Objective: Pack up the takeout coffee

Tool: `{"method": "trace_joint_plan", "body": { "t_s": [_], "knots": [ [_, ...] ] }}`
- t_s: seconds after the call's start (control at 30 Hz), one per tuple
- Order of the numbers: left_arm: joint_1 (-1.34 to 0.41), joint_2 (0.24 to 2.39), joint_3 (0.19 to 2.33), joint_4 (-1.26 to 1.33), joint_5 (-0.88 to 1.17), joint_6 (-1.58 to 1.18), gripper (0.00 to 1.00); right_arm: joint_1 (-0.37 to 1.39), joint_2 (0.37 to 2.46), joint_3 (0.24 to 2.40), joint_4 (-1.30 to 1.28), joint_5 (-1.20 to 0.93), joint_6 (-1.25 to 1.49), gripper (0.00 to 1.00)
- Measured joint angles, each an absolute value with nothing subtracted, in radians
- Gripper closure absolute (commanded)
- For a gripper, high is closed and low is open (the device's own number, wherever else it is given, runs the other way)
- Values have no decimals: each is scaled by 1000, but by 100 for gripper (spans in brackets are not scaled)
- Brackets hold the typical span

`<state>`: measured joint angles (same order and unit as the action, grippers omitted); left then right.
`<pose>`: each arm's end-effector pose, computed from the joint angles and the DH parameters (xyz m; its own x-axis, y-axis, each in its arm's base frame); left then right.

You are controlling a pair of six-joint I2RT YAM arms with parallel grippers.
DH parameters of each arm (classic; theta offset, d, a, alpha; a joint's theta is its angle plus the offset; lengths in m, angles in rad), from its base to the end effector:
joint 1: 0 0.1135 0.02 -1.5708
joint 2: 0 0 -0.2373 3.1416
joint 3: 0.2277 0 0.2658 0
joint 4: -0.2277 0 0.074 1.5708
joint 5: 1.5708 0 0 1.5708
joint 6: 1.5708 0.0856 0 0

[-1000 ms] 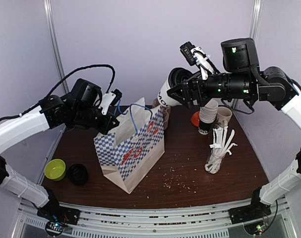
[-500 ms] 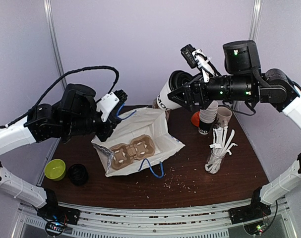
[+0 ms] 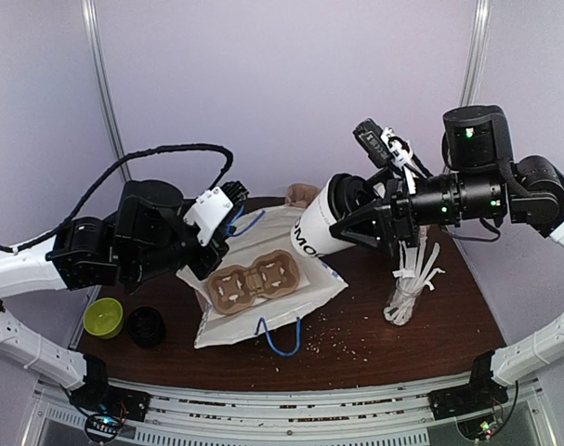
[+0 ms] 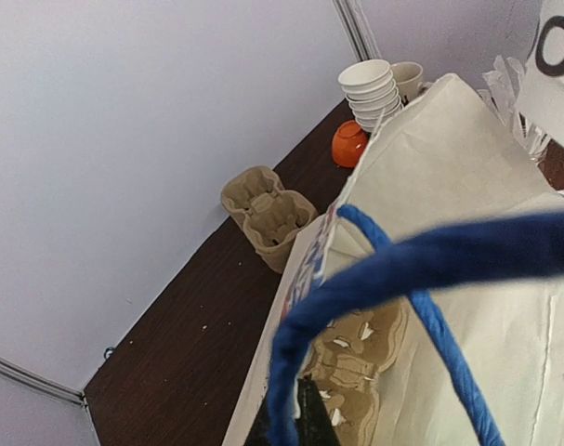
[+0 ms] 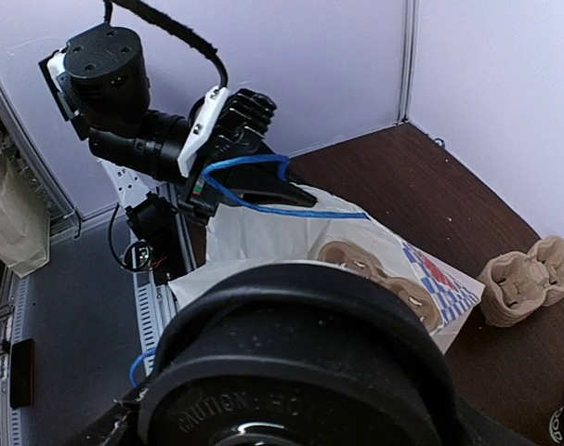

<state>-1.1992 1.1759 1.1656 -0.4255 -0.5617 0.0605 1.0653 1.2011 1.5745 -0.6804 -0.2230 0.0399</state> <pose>0.1590 -0.2825 0.3280 -0.1159 0.4384 -0.8913 0.6214 0.7320 0.2792 0.1304 0.2748 0.4375 -0.1843 -0.2527 -0.9498 -0.9488 0.2981 0.1048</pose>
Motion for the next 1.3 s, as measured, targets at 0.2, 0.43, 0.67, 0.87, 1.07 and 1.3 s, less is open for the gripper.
{"method": "trace_joint_plan", "body": {
  "t_s": [0.2, 0.43, 0.67, 0.87, 1.07, 1.3],
  "knots": [
    [-1245, 1218, 1177, -418, -585, 46, 100, 1125, 1219, 1551, -656, -210, 21, 24],
    [-1250, 1234, 1184, -418, -588, 0, 100, 1172, 1248, 1463, -570, -145, 2, 25],
    [-1250, 1235, 1188, -419, -576, -49, 100, 1224, 1295, 1375, -501, -104, -6, 25],
    [-1254, 1235, 1199, -418, -551, -74, 100, 1235, 1331, 1283, -413, -59, -6, 26],
    [-1261, 1238, 1201, -419, -519, -95, 100, 1245, 1388, 1224, -287, 10, -20, 26],
    [-1261, 1258, 1230, -419, -481, -120, 100, 1246, 1476, 1218, -170, 50, -39, 28]
  ]
}}
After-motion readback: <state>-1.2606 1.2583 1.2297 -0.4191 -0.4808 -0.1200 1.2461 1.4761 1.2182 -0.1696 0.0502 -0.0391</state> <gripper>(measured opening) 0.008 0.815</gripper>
